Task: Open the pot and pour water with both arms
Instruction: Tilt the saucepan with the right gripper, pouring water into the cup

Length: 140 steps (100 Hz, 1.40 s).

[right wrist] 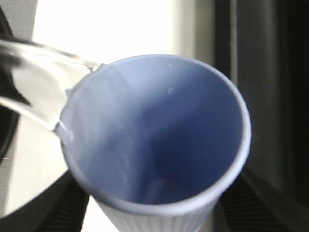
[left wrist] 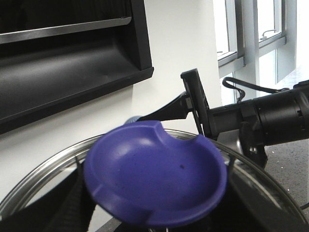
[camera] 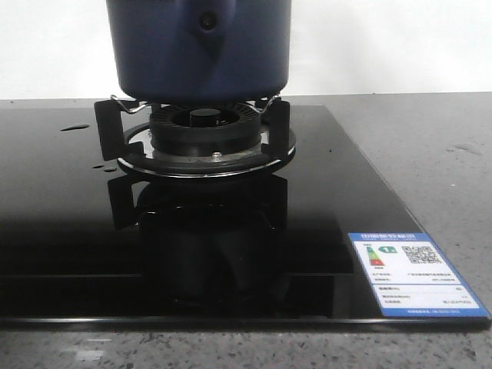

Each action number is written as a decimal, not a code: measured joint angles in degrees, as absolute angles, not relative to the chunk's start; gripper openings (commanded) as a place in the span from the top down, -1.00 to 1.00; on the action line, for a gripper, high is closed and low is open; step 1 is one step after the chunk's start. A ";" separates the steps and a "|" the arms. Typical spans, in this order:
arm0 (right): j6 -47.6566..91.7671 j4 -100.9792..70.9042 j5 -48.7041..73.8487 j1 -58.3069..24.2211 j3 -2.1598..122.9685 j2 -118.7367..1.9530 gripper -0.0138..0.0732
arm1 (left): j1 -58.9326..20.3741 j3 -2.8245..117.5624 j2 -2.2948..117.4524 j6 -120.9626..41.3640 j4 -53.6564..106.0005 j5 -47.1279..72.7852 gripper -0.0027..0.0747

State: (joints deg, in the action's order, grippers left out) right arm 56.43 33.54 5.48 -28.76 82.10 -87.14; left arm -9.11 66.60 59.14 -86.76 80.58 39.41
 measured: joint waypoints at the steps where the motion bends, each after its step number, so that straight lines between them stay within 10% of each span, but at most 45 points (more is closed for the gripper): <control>1: 56.43 33.82 5.15 -28.76 82.10 -87.14 0.16 | -9.11 66.60 59.14 -86.76 80.58 39.41 0.17; 105: 55.76 51.90 -1.88 -27.91 82.10 -87.14 0.16 | -9.11 66.60 59.14 -86.72 80.49 39.51 0.17; 140: 28.86 28.43 17.35 -26.71 82.10 -82.29 0.16 | -9.11 65.10 59.14 -86.72 80.49 39.51 0.17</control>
State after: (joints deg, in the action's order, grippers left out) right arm 28.86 28.43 17.35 -26.71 82.10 -82.29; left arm -9.11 65.10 59.14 -86.72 80.49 39.51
